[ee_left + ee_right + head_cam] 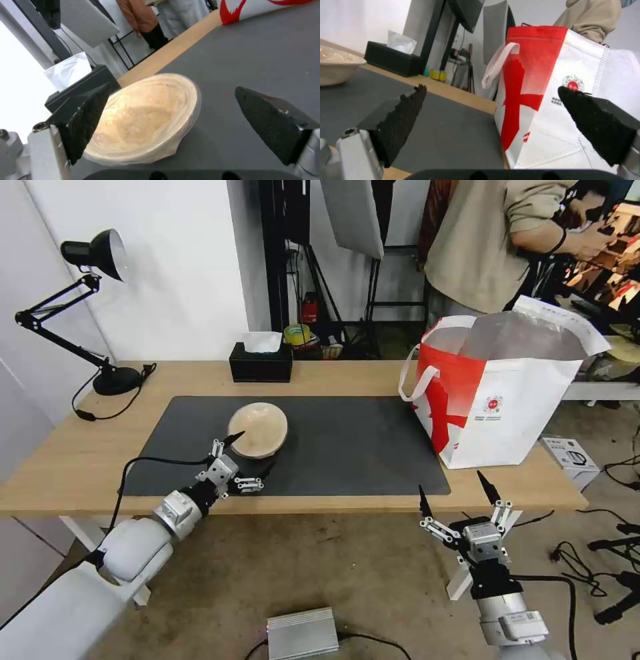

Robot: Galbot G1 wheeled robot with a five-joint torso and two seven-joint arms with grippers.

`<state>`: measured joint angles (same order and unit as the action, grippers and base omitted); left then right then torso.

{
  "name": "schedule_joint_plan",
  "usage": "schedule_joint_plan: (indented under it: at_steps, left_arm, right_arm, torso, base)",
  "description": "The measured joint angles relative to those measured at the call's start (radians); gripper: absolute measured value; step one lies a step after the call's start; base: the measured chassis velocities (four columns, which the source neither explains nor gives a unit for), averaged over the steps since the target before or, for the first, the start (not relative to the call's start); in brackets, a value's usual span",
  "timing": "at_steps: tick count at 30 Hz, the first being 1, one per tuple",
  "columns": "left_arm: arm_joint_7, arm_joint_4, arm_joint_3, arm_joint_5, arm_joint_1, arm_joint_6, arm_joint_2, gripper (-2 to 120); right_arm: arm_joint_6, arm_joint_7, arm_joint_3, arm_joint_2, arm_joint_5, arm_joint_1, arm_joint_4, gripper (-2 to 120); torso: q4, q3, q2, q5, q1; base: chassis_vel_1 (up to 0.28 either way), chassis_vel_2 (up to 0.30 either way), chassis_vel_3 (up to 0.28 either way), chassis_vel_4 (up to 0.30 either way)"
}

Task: Pick up the trash from the table and place it into the takeout bag.

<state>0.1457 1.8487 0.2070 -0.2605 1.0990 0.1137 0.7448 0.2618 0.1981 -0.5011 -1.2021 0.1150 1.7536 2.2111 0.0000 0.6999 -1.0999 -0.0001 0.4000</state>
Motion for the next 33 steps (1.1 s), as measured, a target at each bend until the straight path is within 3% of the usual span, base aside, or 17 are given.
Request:
schedule_joint_plan:
  at_steps: [13,33]
  left_arm:
    - [0.018,0.013,0.034,0.004,0.007,-0.049,-0.042,100]
    - [0.024,-0.013,0.054,0.045,0.031,-0.054,-0.029,100]
  right_arm:
    - [0.0,0.0,0.0,0.0,0.0,0.0,0.0,100]
    - [0.0,0.0,0.0,0.0,0.0,0.0,0.0,100]
  torso:
    - [0.0,0.0,0.0,0.0,0.0]
    - [0.0,0.0,0.0,0.0001,0.0]
  base:
    - [0.0,0.0,0.0,0.0]
    - [0.0,0.0,0.0,0.0]
